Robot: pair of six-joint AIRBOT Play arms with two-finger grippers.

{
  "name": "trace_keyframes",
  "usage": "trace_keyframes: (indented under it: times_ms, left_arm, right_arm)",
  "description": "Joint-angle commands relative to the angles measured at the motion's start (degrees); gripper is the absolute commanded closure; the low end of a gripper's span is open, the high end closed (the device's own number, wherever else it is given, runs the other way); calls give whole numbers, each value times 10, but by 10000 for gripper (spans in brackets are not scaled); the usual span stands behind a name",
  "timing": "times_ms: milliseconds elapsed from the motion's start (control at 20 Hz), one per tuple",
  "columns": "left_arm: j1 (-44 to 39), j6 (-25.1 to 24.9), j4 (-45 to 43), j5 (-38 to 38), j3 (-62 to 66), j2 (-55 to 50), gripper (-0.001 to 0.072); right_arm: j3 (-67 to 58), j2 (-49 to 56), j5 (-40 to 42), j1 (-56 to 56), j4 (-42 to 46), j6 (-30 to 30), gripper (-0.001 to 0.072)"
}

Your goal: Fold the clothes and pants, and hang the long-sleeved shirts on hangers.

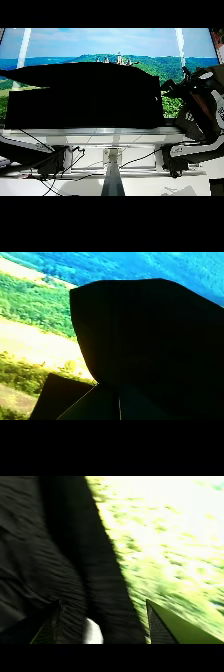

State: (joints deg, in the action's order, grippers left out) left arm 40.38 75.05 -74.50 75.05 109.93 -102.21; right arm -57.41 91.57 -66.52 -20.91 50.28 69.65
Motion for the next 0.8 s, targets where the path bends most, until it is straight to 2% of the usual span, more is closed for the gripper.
trace_keyframes:
  times_ms: [0, 200, 400, 550, 650, 700, 750]
  left_arm:
    - [-10, 0, -1, 2, 0, -10, 697]
    - [-11, 0, -1, 3, 0, -16, 696]
    - [-11, 0, -1, 5, 0, -16, 696]
    - [-11, 0, -1, 5, 0, -16, 697]
    - [-11, 0, -1, 5, 0, -16, 696]
    - [-11, 0, -1, 5, 0, -16, 696]
    - [-11, 0, -1, 5, 0, -16, 697]
  right_arm:
    - [1, 17, 42, 17, -6, -2, 118]
    - [1, 38, 10, 17, -68, -27, 136]
    - [1, 43, 11, 37, -102, -89, 265]
    - [0, 43, 16, 66, -133, -139, 264]
    - [0, 43, 22, 75, -134, -146, 267]
    - [0, 43, 31, 76, -135, -152, 301]
    - [0, 43, 46, 79, -135, -152, 426]
